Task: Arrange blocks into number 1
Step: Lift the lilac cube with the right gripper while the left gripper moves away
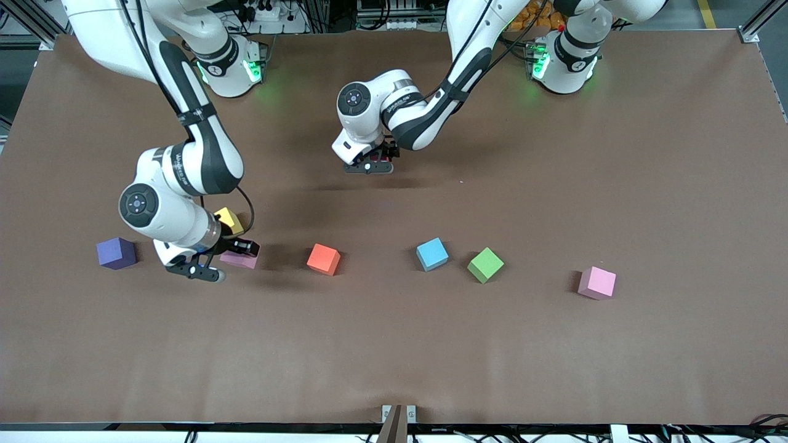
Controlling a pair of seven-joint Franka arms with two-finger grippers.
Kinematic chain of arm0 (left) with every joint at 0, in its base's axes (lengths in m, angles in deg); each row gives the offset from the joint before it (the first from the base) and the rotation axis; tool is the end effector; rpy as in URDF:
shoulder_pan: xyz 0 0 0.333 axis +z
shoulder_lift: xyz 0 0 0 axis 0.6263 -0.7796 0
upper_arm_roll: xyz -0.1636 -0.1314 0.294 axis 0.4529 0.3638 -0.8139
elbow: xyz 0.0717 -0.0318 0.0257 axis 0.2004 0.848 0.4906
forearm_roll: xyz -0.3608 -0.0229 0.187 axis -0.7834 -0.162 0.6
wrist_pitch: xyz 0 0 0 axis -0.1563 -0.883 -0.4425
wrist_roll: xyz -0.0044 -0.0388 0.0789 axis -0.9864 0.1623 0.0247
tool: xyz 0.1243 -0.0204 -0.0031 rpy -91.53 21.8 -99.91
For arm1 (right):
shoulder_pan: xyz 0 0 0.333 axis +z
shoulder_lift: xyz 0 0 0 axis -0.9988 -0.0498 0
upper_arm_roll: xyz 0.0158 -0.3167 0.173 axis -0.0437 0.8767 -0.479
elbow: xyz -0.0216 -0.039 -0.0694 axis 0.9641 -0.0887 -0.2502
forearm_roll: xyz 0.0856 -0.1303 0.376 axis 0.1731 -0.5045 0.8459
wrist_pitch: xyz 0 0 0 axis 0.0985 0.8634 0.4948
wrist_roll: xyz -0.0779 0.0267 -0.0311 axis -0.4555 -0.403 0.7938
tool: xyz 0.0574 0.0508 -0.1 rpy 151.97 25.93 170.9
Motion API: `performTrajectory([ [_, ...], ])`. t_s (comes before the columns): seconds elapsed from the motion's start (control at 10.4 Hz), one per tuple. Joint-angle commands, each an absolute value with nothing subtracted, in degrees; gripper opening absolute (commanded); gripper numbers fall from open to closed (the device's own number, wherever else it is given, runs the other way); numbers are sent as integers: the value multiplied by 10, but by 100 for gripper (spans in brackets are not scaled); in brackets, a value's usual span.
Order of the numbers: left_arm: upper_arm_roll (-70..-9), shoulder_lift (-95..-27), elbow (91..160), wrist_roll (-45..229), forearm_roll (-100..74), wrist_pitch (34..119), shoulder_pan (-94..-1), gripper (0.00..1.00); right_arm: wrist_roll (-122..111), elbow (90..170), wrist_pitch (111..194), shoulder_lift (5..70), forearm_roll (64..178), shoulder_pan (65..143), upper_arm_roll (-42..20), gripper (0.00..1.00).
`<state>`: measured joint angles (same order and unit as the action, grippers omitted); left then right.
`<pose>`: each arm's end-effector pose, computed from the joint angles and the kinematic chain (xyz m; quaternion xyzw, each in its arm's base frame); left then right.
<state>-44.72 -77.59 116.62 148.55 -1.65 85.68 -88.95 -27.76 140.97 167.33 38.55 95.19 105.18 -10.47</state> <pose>0.3497 -0.6344 0.2080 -0.9969 -0.0094 0.0761 0.0197 0.6321 0.1456 0.2969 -0.9926 0.1077 0.0323 0.0464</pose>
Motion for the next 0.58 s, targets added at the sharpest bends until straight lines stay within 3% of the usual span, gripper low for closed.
performTrajectory([
  [0.0, -452, -745, 1158, 1522, -5, 843, -886, 100, -256, 1456, 1680, 429, 959, 1053, -109, 64],
  [0.48, -595, -712, 1144, 1594, -11, 830, -885, 100, -277, 1458, 1688, 423, 962, 1130, -108, 64],
])
